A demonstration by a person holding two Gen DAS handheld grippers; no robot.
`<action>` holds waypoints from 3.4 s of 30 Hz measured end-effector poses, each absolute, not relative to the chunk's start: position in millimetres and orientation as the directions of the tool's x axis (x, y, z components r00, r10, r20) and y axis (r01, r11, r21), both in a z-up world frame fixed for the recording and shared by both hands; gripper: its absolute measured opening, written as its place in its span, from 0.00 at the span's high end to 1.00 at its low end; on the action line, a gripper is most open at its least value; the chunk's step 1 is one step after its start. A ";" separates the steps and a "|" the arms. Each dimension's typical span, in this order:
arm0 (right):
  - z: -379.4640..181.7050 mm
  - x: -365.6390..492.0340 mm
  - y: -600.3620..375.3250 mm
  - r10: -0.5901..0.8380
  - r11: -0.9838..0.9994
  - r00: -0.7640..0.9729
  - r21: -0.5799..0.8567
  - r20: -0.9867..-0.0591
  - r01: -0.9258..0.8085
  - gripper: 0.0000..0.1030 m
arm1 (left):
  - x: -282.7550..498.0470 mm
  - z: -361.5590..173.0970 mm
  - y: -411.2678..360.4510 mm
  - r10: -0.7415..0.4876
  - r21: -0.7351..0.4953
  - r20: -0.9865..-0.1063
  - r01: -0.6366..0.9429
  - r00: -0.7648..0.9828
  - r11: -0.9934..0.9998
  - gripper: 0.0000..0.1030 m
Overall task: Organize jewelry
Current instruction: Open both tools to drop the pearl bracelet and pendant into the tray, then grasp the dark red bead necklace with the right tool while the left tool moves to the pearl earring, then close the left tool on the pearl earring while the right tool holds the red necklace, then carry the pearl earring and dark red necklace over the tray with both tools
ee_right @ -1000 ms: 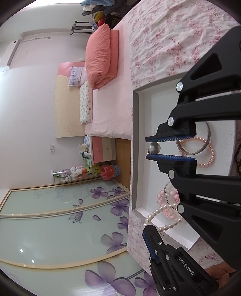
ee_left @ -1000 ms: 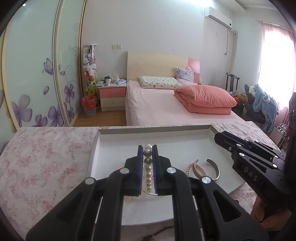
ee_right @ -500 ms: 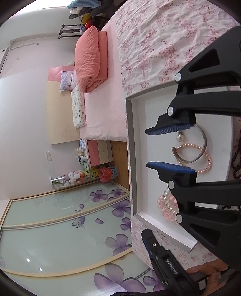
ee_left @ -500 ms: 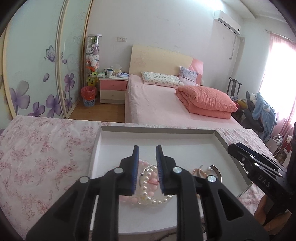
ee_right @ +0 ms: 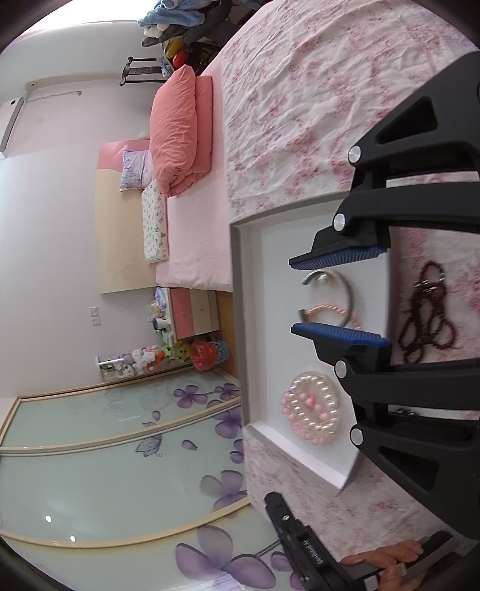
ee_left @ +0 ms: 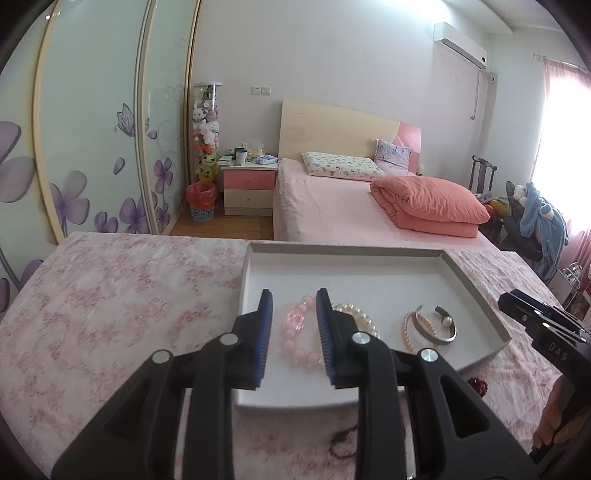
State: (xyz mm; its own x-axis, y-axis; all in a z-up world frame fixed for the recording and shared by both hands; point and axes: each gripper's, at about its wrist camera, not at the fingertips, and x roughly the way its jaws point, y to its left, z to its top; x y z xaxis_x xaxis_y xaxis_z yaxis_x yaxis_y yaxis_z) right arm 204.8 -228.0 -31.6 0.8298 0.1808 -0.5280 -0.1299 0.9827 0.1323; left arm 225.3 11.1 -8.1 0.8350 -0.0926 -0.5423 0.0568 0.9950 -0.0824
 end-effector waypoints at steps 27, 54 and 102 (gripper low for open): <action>-96.9 193.6 -196.2 0.151 0.960 0.621 -0.035 -0.769 -0.278 0.48 | 178.1 -18.6 33.0 -0.044 -0.066 -0.579 0.007 0.814 0.998 0.65; -96.5 159.4 -258.0 -0.029 0.999 0.643 -0.002 -0.765 0.043 0.89 | 135.8 -62.0 -58.3 -0.256 -0.070 -0.730 0.303 0.634 0.950 0.31; -95.4 154.4 -239.5 0.121 0.991 0.635 0.061 -0.763 -0.116 0.89 | 154.5 -85.1 -7.9 -0.068 0.001 -0.784 0.110 0.617 0.994 0.84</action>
